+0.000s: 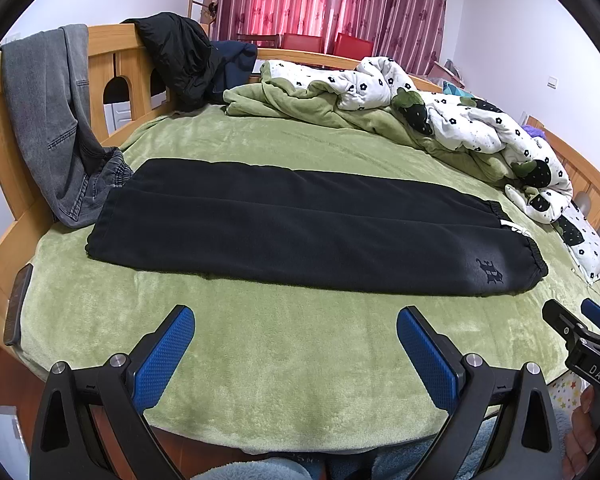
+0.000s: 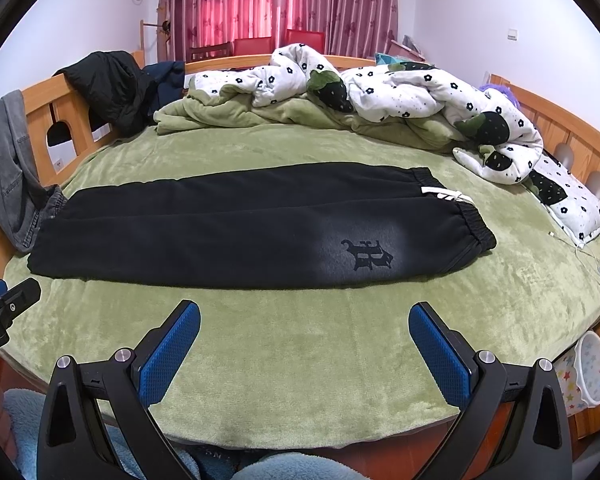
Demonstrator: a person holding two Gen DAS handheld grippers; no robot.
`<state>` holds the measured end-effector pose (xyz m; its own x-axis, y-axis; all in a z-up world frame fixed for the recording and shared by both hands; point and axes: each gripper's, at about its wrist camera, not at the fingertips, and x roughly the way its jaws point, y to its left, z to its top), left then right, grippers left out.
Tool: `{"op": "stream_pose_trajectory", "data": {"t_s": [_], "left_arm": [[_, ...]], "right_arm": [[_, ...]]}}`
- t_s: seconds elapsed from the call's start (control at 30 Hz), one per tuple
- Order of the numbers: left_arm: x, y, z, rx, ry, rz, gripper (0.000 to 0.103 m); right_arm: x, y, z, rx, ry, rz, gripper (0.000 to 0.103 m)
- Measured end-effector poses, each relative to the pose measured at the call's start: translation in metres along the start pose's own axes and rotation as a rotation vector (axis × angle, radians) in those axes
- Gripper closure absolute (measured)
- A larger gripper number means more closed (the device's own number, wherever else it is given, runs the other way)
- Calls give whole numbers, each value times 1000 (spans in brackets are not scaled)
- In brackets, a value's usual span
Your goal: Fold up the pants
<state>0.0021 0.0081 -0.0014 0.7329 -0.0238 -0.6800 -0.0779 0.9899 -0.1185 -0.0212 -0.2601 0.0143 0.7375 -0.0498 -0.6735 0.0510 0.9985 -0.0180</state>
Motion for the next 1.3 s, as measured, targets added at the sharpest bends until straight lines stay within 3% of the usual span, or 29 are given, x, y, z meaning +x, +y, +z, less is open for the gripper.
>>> {"op": "stream_pose_trajectory", "data": {"t_s": [1.3], "left_arm": [[0, -3, -3, -6, 4, -8, 1]], "right_arm": [[2, -1, -4, 12, 5, 9, 1]]}}
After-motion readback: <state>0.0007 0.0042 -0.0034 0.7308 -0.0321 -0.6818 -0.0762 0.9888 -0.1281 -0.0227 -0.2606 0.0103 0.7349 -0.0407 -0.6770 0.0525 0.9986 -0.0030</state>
